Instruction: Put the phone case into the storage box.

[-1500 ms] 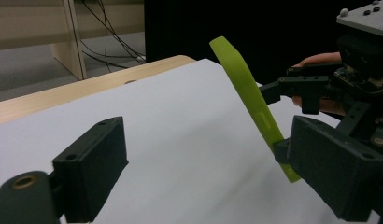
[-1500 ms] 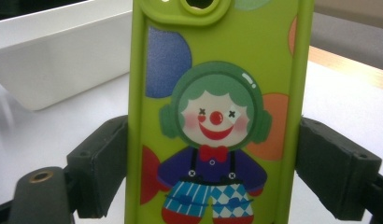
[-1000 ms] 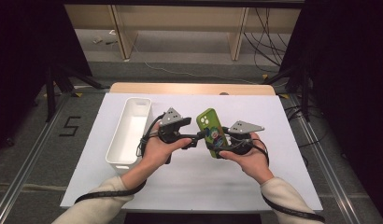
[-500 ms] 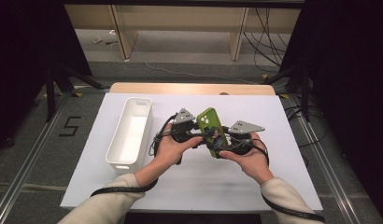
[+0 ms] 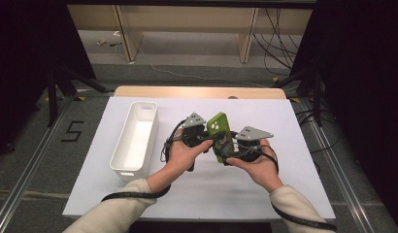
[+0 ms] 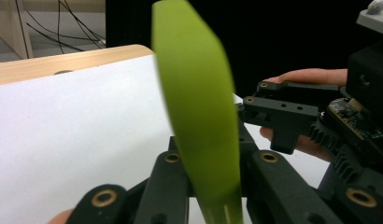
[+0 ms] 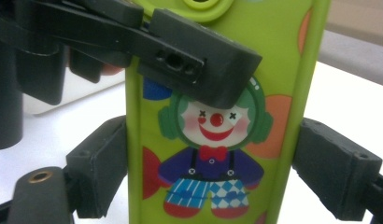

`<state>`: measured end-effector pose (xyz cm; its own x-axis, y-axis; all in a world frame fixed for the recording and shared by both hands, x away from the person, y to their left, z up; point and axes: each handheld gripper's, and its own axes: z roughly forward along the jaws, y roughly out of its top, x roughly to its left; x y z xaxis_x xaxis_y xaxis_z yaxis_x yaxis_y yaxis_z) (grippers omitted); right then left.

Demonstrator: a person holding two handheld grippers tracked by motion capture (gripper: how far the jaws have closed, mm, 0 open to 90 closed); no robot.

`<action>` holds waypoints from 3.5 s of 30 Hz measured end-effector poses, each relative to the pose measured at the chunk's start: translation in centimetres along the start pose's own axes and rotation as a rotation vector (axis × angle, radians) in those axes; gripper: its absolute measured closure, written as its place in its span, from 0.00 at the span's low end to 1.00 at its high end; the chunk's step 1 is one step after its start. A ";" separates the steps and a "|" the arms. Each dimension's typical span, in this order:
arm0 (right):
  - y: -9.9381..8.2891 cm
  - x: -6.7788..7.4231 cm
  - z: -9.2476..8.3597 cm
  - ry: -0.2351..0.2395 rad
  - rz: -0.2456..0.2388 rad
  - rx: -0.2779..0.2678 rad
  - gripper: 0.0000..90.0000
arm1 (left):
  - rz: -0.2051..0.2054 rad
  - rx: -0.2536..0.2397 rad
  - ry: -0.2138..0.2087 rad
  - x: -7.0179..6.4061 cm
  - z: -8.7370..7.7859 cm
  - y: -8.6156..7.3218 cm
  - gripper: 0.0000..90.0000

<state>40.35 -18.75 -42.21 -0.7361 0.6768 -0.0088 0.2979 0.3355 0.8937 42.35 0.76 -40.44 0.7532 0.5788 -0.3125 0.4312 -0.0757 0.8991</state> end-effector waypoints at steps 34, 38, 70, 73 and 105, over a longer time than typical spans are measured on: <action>-1.8 -3.0 -0.5 0.088 0.002 0.092 0.20 | 0.216 0.048 -0.139 1.2 -0.1 0.5 0.93; -2.1 -3.2 -0.3 0.121 -0.003 0.100 0.23 | 0.230 0.046 -0.162 1.0 0.0 0.4 0.93; -2.6 -4.3 -0.4 0.446 0.110 0.058 0.83 | 0.248 -0.035 -0.267 1.1 -0.3 0.9 0.82; -2.5 -4.5 -0.5 0.459 0.116 0.058 0.86 | 0.247 -0.041 -0.257 1.2 -0.3 1.0 0.72; -1.5 -3.2 -0.3 0.132 0.188 0.109 0.87 | 0.218 -0.048 0.079 0.1 -0.9 2.2 0.00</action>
<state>42.06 -21.65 -43.42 -0.7321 0.6452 0.2183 0.4958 0.2849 0.8204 42.91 1.43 -38.22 0.7839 0.6149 -0.0859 0.2369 -0.1682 0.9569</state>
